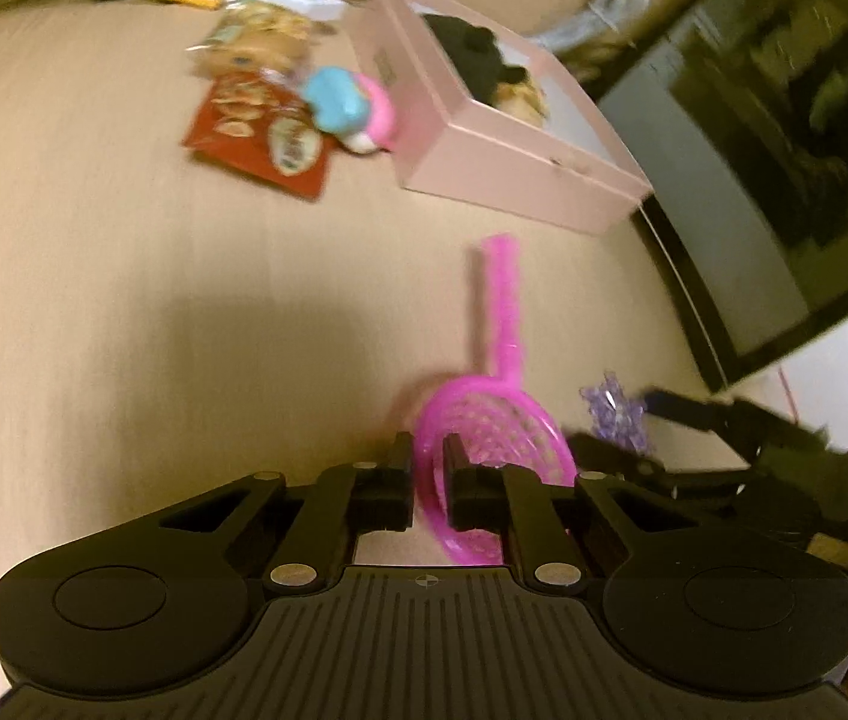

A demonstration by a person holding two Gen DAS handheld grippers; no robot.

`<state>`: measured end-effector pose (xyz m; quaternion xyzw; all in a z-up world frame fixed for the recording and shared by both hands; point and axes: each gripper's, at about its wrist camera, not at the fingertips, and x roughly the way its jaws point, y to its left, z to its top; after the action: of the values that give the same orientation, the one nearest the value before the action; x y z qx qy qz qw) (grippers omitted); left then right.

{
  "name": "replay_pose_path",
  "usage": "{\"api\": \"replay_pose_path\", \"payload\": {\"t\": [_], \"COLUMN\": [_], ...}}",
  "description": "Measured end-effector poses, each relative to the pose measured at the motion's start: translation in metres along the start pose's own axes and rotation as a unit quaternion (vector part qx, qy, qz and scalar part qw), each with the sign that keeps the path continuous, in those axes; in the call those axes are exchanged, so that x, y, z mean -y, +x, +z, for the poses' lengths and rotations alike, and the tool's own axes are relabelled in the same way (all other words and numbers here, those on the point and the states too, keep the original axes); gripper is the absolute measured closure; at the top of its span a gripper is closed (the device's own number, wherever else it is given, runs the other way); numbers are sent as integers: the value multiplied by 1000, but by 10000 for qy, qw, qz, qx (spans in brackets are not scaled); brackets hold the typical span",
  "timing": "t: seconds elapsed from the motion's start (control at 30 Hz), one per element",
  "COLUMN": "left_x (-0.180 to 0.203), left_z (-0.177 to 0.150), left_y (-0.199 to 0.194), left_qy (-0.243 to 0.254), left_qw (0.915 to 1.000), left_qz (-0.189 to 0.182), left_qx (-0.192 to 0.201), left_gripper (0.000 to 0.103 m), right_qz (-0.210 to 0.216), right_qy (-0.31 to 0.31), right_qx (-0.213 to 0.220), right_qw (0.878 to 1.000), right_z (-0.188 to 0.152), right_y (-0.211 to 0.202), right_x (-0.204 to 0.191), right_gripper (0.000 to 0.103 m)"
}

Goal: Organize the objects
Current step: 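Carry the net with the left tool while the right tool carries the snowflake toward the box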

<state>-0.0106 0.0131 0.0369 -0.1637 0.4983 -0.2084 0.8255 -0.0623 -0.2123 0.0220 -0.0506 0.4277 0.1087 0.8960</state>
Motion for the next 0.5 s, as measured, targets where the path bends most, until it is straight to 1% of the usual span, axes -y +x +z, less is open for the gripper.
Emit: {"api": "replay_pose_path", "payload": {"t": [0.03,0.07,0.13,0.23,0.37,0.5], "left_x": [6,13,26,41,58,69], "left_z": [-1,0,3,10,14,15], "left_y": [-1,-3,-9,-20,-27,-29], "left_qy": [115,286,561,854,1225,1441], "left_qw": [9999,9996,9983,9960,9922,9894], "left_qz": [29,24,45,41,137,105], "left_qx": [30,72,156,243,197,137], "left_gripper": [93,93,93,93,93,94], "right_qz": [56,65,-6,18,21,5], "right_qy": [-73,-127,-205,-133,-90,-76], "right_qx": [8,-9,70,148,325,467], "right_qw": [10000,9999,9998,9998,9994,9989], "right_z": [2,4,7,14,23,29], "right_y": [-3,-5,-10,-18,-32,-45], "right_x": [-2,-4,-6,0,8,15], "right_gripper": [38,44,44,44,44,44]}}
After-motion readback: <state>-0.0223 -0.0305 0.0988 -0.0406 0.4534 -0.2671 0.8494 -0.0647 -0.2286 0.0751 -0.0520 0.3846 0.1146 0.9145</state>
